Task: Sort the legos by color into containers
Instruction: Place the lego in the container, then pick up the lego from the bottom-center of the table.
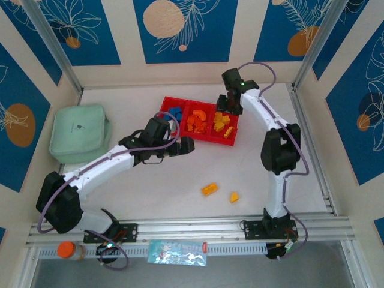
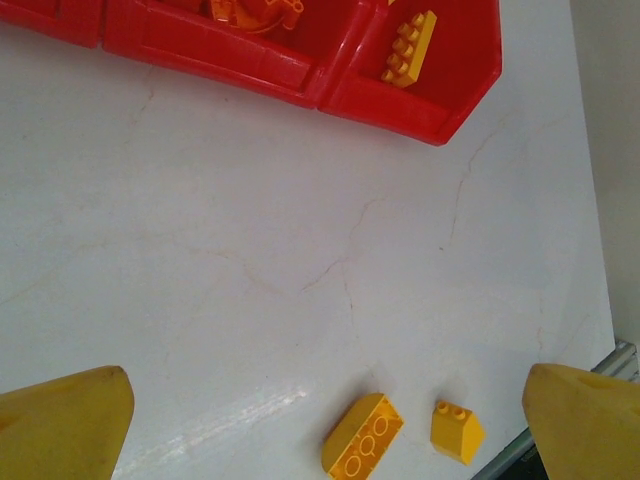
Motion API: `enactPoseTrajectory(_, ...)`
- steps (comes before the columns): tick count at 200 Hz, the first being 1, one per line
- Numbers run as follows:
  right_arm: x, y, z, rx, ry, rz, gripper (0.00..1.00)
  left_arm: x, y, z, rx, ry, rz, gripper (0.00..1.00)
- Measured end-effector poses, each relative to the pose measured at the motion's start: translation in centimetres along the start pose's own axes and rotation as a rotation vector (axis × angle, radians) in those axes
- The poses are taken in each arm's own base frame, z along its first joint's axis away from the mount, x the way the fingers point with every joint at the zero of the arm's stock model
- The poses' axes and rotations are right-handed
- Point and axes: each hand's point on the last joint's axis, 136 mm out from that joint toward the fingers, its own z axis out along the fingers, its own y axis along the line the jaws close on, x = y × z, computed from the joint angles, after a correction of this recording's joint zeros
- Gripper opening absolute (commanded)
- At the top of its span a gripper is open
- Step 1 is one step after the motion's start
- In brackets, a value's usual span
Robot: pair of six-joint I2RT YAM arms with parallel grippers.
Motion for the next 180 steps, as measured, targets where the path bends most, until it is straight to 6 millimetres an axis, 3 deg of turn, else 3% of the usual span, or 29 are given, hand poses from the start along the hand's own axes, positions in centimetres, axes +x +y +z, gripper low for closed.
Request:
enactPoseTrajectory(20,1.7,0.3,-2.2,-0.032,-0.009,-0.015,0.52,0.1,-0.2,-0.2,0.018,-0.001,-0.005,0.99)
enactPoseTrajectory(45,6.1,0.5,-3.5,-0.047,0.038,-0.056,0.56,0.7,0.1,-0.4,0.023,0.005,-0.016,0.99)
enactPoseTrajectory(125,23.3,1.7,-3.1,-0.041,0.293,-0.322,0.74,4.8,2.1,-1.3,0.012,0.043,-0.067,0.99)
enactPoseTrajectory(180,29.7,2.3,-2.7,-0.046,0.374,-0.448,0.92,5.9,3.2,-2.8,-0.006,0.029,-0.086,0.99)
